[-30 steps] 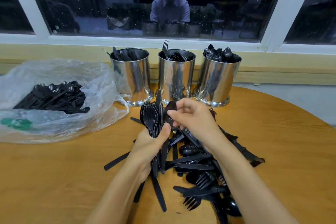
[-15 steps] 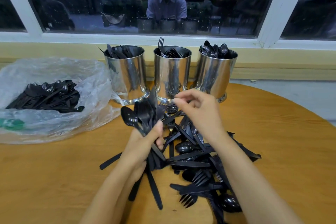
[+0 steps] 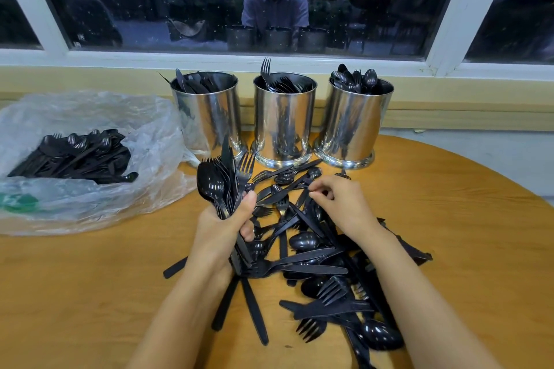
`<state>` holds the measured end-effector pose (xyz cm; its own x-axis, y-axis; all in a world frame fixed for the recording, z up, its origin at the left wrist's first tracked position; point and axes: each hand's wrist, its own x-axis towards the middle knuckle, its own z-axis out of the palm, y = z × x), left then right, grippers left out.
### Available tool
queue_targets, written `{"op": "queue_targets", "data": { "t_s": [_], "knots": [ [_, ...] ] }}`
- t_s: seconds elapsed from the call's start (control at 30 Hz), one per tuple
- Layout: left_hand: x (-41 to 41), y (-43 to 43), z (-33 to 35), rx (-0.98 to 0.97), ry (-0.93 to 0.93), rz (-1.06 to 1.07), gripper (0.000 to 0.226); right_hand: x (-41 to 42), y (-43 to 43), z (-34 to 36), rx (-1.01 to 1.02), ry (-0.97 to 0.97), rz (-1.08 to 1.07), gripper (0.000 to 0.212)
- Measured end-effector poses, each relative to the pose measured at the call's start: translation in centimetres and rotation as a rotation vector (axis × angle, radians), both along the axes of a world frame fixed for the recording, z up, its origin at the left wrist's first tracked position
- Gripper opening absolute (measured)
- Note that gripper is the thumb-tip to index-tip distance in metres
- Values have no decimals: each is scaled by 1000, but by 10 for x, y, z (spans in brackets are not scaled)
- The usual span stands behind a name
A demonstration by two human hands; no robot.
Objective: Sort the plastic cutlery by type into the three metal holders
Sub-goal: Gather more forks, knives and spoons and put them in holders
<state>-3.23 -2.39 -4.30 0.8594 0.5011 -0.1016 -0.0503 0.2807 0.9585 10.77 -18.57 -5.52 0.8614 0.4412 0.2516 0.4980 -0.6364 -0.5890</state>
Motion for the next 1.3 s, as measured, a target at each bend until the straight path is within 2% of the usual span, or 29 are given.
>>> {"op": "queue_targets", "data": {
  "t_s": [0.1,0.23,0.37,0.5,0.57,0.7,0.77,0.83,0.9,0.93,1.03,1.1,1.2,1.3],
  "knots": [
    [-1,1,1,-24,6,15,34,-6,9,2,-34,-36,85,17],
    [-1,0,2,-24,1,17,24,-2,22,2,-121,-90,110,24],
    [-1,1,3,-42,10,3,28,13,35,0,-332,-153,138,35],
    [-2,2,2,-63,29,-2,28,20,42,0,-489,-258,211,26],
    [-3,4,2,-54,36,-16,31,21,40,3,-373,-245,215,20],
    [-2,4,3,-93,-3,7,30,5,30,29,167,-252,64,13],
    [0,0,4,-107,-46,40,30,-10,25,47,397,-59,46,18],
    [0,-5,6,-74,-69,36,34,-25,21,58,519,228,155,10],
    [-1,-8,7,-23,-80,-18,39,-38,23,58,484,410,264,9],
    [-2,-9,7,7,-74,-57,41,-41,26,56,445,413,287,10],
    [-3,-10,7,80,-45,-110,31,-42,34,48,392,291,286,17],
    [-4,-9,7,91,-43,-73,20,-41,33,49,424,309,297,10],
    [-3,-4,8,80,-10,-3,29,-28,26,47,467,297,219,9],
    [-2,0,8,37,-9,11,37,-2,22,35,360,183,76,8]
  ]
}}
